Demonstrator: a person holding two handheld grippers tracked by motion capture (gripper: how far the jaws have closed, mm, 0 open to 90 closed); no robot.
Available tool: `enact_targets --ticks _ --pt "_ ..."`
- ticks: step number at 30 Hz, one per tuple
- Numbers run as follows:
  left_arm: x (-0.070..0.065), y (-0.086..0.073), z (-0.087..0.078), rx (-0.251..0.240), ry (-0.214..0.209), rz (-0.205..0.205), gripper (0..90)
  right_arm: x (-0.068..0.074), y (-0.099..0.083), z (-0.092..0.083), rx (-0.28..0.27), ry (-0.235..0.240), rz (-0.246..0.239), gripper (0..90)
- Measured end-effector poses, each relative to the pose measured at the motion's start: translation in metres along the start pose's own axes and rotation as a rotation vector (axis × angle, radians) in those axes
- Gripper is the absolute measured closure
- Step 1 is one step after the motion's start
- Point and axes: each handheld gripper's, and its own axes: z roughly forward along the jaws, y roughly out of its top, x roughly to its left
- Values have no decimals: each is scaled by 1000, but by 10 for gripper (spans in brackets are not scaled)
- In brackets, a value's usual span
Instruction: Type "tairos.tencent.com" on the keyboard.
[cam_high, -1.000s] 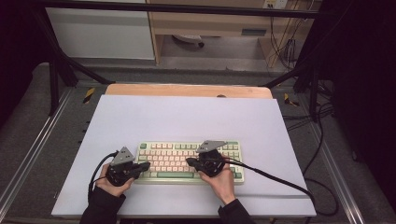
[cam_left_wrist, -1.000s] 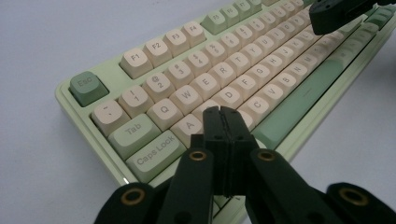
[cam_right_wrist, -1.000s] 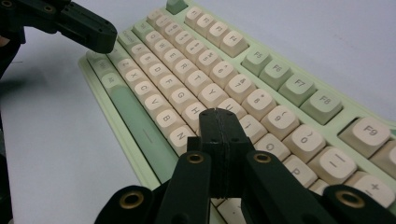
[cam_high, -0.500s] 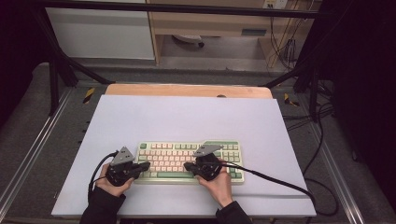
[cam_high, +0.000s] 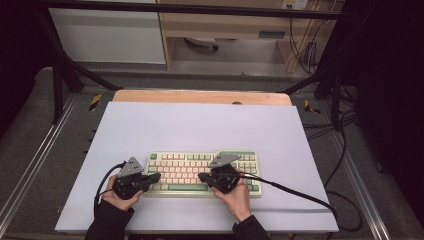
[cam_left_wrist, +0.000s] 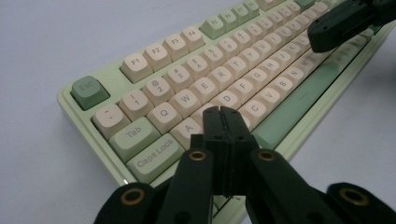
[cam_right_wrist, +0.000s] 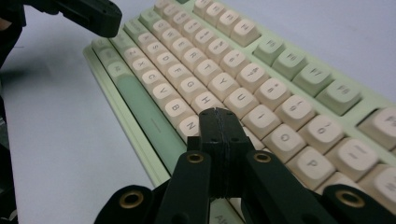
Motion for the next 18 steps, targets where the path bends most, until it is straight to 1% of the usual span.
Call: enact_targets --ticks 2,4,6,7,8,9,13,15,17,18 --pt "1 0 -1 0 -1 3 883 -2 3 -7 -12 -10 -4 899" --pt "1 0 -3 2 -6 4 865 -5 5 -14 -29 -16 2 868" --pt "3 0 -5 -2 -4 5 837 -10 4 -22 -35 -21 6 841" --pt "4 0 -5 5 -8 6 815 -13 3 -26 -42 -25 11 818" --pt "5 -1 -6 11 -4 9 780 -15 2 -31 -45 -27 20 794" --pt "5 -1 -6 8 3 12 754 -18 0 -35 -50 -36 17 769" --pt "8 -4 -8 30 2 18 622 -29 -9 -52 -63 -66 27 631" --pt "9 -5 -9 28 -3 16 576 -34 -15 -60 -62 -78 31 547" --pt "11 -7 -12 23 6 19 522 -40 -21 -67 -65 -101 34 462" --pt "12 -7 -13 21 7 17 503 -43 -25 -71 -69 -109 44 418"
